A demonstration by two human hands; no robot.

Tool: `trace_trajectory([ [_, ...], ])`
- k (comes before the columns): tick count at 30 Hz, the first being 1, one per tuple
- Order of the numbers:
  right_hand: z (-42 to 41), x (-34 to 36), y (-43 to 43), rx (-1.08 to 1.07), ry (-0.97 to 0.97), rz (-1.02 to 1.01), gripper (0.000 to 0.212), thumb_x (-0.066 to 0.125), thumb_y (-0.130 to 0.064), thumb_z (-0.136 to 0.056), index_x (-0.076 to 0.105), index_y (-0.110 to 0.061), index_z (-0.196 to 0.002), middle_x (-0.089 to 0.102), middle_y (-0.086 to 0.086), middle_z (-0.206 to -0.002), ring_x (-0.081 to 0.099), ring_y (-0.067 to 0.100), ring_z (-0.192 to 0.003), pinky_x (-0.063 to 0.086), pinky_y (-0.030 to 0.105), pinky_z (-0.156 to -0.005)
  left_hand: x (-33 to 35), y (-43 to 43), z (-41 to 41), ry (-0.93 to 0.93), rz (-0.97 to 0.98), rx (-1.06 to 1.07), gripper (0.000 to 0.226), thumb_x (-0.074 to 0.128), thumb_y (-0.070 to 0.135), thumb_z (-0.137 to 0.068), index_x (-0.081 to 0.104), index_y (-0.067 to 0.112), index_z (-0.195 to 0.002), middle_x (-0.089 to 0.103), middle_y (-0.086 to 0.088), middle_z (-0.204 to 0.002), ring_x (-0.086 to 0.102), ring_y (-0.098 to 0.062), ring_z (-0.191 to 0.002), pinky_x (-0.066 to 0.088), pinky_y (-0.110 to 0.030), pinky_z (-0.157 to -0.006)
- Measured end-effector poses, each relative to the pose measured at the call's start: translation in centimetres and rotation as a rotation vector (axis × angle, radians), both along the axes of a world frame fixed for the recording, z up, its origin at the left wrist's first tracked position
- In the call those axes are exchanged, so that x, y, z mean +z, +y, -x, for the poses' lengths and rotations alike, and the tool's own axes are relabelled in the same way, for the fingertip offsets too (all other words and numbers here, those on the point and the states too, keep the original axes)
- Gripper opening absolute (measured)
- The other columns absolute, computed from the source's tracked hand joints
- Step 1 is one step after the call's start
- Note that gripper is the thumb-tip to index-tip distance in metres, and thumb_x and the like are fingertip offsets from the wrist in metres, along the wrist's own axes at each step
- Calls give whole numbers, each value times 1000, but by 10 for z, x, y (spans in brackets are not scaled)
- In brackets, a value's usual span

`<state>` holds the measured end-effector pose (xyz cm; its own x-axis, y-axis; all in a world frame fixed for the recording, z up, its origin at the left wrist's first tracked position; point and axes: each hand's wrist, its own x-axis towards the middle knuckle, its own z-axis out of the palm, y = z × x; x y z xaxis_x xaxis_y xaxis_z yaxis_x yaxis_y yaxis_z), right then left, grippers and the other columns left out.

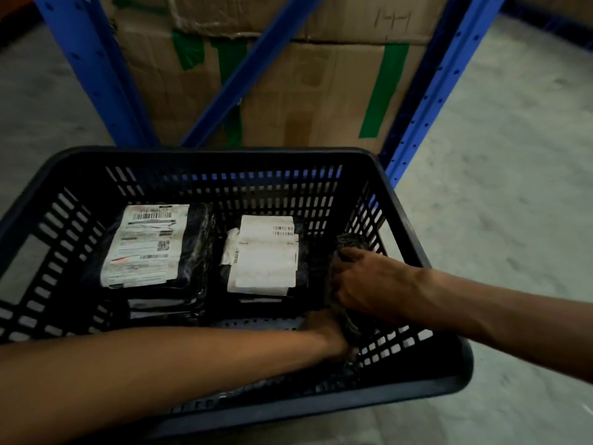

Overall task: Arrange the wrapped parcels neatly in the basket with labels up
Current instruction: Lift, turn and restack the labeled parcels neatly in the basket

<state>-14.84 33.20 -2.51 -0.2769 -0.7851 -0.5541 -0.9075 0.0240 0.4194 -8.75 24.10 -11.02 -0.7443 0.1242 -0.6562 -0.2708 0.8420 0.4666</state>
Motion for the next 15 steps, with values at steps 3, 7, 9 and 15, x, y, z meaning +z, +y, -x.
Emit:
trace_trajectory([
  [3, 4, 16, -3, 30, -66, -13, 30, 62, -37, -78, 69, -21, -102, 72, 2, -112, 63, 28, -114, 39, 44, -109, -2, 2, -7, 28, -10, 13, 65, 66, 42, -88, 50, 17, -145, 55, -10, -147, 53, -26, -134, 43, -31, -108],
  [7, 17, 60, -16, -252, -411, 69, 53, 72, -53, -59, 73, -28, -105, 77, -7, -97, 71, 17, -93, 55, 30, -89, 29, -35, -15, -82, -178, 35, 57, 69, 43, -86, 64, 9, -132, 66, -6, -133, 61, -23, -124, 48, -24, -97],
  [9, 25, 82, -20, -389, -581, 184, 55, 72, -50, -57, 74, -26, -107, 78, -7, -93, 71, 12, -84, 58, 27, -78, 57, -72, -21, -118, -309, 37, 50, 68, 46, -86, 70, 13, -123, 70, 1, -127, 64, -19, -121, 47, -27, -103],
  [15, 58, 113, -21, -947, -1118, 763, 34, 55, -52, -73, 77, -26, -74, 79, -5, -77, 72, 8, -62, 55, 19, -53, 121, -157, -42, 64, -677, 446, 65, 59, 80, -67, 79, 31, -105, 78, 9, -110, 71, -9, -105, 44, -37, -106],
])
